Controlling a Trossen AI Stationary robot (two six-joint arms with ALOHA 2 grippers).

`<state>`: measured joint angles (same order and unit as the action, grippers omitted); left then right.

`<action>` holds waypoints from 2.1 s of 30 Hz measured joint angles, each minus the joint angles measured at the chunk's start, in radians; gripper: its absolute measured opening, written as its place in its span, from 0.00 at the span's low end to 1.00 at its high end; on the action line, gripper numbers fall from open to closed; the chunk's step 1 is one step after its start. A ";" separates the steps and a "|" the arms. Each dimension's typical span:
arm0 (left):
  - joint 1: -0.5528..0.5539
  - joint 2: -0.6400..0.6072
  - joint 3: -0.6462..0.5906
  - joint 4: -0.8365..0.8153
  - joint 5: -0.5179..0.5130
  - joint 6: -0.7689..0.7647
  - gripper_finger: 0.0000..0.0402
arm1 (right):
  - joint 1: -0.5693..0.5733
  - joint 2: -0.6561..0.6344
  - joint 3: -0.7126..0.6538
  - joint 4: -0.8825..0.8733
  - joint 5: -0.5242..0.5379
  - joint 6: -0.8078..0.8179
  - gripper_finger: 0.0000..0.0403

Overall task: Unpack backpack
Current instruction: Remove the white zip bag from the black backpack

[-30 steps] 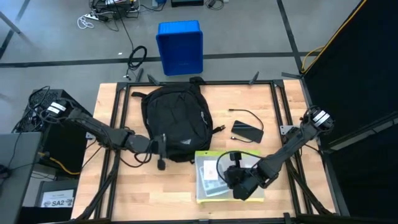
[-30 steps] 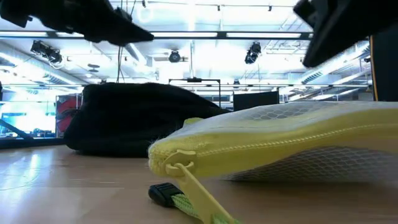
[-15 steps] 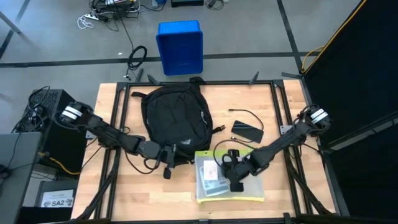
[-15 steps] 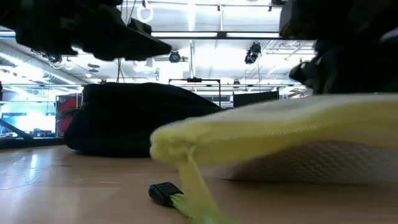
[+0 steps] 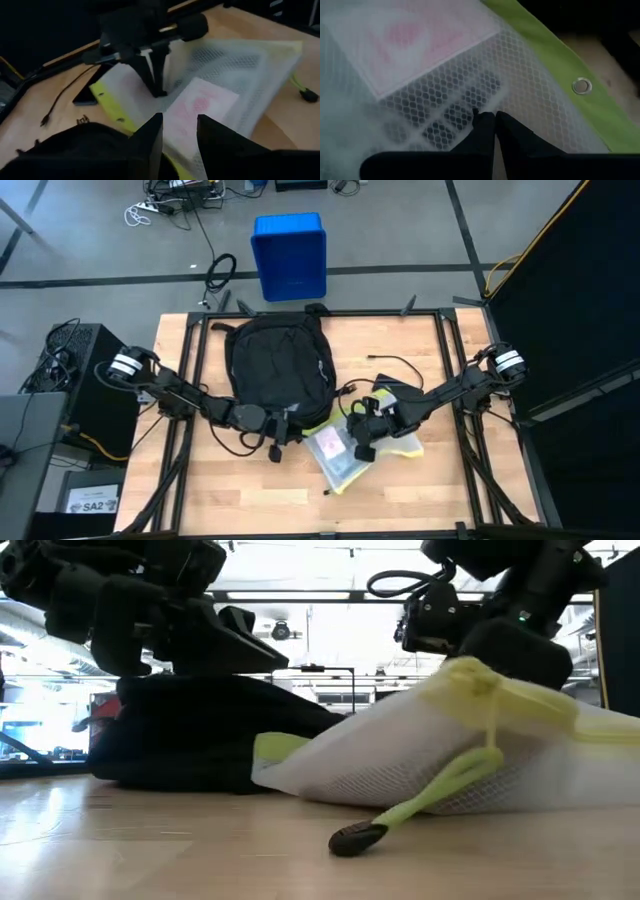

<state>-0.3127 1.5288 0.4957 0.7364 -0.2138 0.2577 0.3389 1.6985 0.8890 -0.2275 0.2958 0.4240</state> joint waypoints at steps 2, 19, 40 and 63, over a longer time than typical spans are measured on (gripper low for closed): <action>-0.006 0.000 0.000 0.003 0.016 -0.002 0.23 | -0.001 0.000 0.000 0.008 0.000 -0.008 0.00; -0.165 0.295 0.389 -0.390 -0.200 0.081 0.25 | -0.005 0.000 0.000 0.017 0.003 -0.010 0.00; -0.234 0.363 0.634 -0.800 -0.302 0.028 0.66 | -0.005 0.000 0.000 0.019 0.000 -0.017 0.00; -0.161 0.509 0.632 -0.569 -0.639 0.133 0.57 | 0.000 0.001 0.000 0.083 -0.032 -0.038 0.00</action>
<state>-0.4740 2.0373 1.1281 0.1677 -0.8532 0.3907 0.3389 1.6993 0.8890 -0.1441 0.2639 0.3863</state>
